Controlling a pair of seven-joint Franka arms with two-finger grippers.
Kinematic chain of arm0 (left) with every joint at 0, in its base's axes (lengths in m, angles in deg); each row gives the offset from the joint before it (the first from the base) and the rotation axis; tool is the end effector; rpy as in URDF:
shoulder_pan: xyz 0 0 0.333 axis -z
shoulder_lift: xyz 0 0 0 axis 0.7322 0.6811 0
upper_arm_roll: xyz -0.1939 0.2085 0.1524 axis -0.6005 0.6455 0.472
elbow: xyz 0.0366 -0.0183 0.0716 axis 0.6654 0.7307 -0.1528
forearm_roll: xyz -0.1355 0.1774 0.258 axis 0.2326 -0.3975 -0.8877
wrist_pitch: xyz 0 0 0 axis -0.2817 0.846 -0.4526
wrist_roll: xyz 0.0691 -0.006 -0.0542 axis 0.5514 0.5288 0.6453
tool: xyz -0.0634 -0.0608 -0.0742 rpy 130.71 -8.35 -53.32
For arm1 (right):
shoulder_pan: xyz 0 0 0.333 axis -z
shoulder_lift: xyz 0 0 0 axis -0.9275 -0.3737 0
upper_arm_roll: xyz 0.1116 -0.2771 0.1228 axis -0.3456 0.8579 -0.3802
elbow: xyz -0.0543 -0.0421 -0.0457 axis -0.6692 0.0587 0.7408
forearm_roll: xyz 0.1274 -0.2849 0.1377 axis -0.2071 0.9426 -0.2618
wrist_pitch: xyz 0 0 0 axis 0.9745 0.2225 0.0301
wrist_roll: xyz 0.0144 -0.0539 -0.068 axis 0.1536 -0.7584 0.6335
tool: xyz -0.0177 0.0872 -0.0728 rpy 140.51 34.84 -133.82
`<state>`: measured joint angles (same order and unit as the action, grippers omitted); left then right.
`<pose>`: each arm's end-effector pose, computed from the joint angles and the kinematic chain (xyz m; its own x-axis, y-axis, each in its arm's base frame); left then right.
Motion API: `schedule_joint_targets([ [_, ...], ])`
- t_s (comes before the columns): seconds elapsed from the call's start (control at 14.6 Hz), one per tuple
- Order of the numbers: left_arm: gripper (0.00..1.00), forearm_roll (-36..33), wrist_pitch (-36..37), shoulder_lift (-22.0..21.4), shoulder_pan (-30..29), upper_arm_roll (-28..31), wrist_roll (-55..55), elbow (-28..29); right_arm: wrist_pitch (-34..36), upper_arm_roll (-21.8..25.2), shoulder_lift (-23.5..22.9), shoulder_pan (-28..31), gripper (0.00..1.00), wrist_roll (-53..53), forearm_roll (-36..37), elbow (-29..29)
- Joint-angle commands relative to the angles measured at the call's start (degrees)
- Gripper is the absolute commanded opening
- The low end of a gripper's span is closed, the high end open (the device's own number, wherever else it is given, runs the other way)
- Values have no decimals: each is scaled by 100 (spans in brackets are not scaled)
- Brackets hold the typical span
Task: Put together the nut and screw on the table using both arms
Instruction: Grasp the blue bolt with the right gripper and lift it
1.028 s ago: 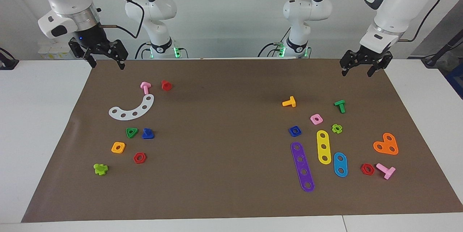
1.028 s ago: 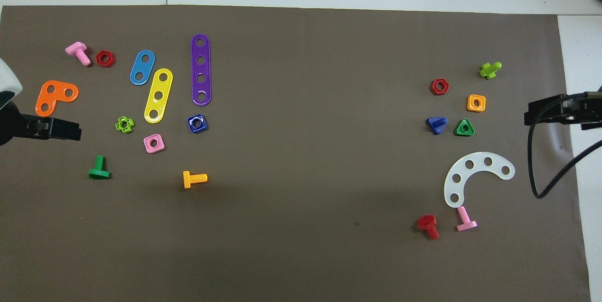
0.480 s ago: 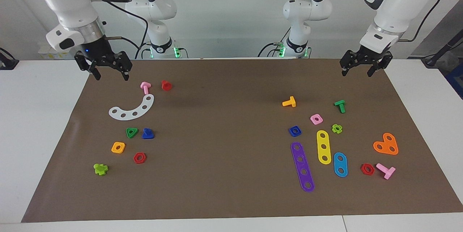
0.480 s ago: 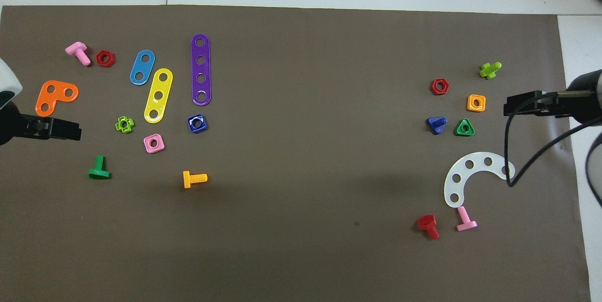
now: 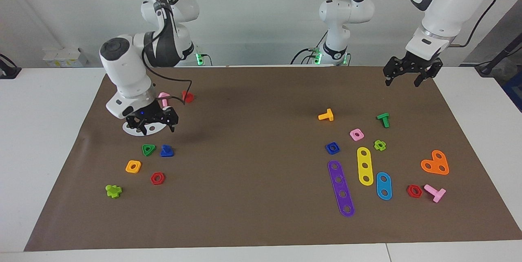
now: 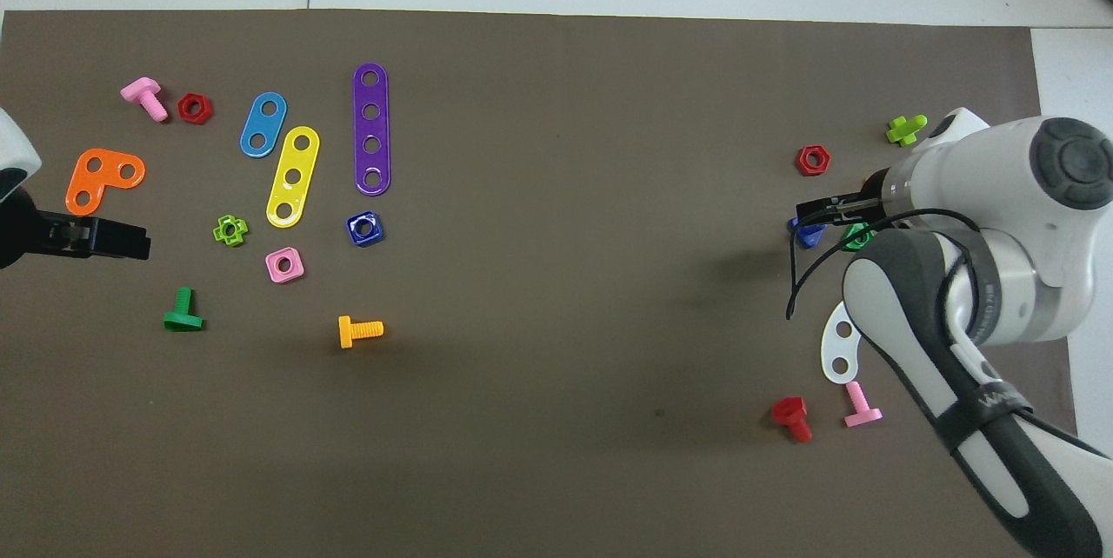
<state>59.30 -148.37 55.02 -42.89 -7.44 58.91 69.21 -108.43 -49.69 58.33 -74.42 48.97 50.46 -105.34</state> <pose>0.4736 -0.0110 0.5876 0.9912 -0.1302 0.0249 -0.1300 -0.9915 -0.0096 0.5490 0.0289 0.4051 0.9877 0.1091 0.1118 0.1100 -0.9939 -0.0022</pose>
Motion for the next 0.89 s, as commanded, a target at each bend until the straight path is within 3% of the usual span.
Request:
schedule_joint_targets([
  [0.0,100,-123,-58,-118,-22,-9,-43,95,-830,-19,-235,135,100,629,-144,-466],
  [0.27,100,-123,-49,-118,-22,-9,-43,95,-938,-19,-307,170,83,692,-144,-590],
  [0.48,100,-123,-49,-118,-22,-9,-43,95,-938,-19,-316,170,43,824,-144,-591],
  [0.55,100,-123,-58,-118,-22,-9,-43,95,-946,-19,-325,170,37,816,-144,-591],
  [0.82,100,-123,-49,-118,-22,-9,-43,95,-1052,-19,-351,126,37,763,-144,-591],
])
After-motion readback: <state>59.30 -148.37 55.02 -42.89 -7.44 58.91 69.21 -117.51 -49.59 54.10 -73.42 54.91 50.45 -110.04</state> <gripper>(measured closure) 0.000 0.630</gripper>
